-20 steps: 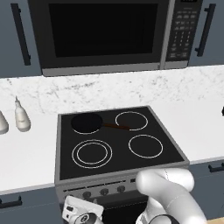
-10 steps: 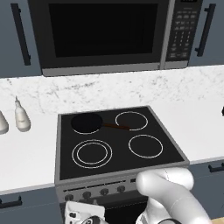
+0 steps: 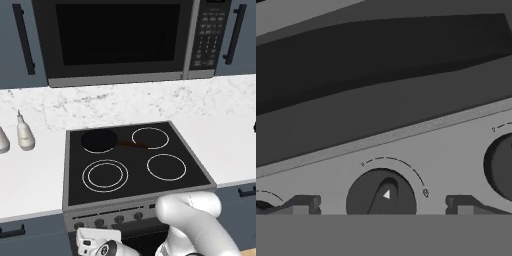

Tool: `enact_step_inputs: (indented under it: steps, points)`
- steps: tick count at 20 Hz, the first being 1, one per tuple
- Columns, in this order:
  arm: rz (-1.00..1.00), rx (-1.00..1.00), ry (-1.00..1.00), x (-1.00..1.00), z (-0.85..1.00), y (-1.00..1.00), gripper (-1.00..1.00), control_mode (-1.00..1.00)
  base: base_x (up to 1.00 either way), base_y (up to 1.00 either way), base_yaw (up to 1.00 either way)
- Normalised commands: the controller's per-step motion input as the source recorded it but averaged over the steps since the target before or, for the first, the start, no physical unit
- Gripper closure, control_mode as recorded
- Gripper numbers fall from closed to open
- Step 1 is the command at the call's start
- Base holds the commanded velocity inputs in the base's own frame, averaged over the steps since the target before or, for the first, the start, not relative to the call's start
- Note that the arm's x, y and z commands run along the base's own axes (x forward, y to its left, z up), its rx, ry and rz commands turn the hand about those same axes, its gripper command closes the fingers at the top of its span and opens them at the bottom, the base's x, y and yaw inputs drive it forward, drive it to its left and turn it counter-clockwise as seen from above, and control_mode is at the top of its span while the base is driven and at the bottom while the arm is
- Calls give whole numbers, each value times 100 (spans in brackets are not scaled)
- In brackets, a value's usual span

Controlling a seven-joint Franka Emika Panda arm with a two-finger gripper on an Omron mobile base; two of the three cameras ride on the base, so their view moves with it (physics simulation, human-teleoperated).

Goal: Turn off the rear left burner of the stove.

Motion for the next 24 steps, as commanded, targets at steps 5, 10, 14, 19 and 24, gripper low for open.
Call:
enact_step_inputs:
  steps: [5,10,14,19,24]
  points:
    - [5,2,0,5,0,0,-100,-100,0,0,0]
    - [7,0,-1,-4,-2,0,-100,-100,0,0,0]
    - [3,0,-1,-2,0,0,-100,-100,0,0,0]
    - [2,0,0,0,0,-4,-100,-100,0,0,0]
    - [1,0,0,0,0,-2,-100,-100,0,0,0]
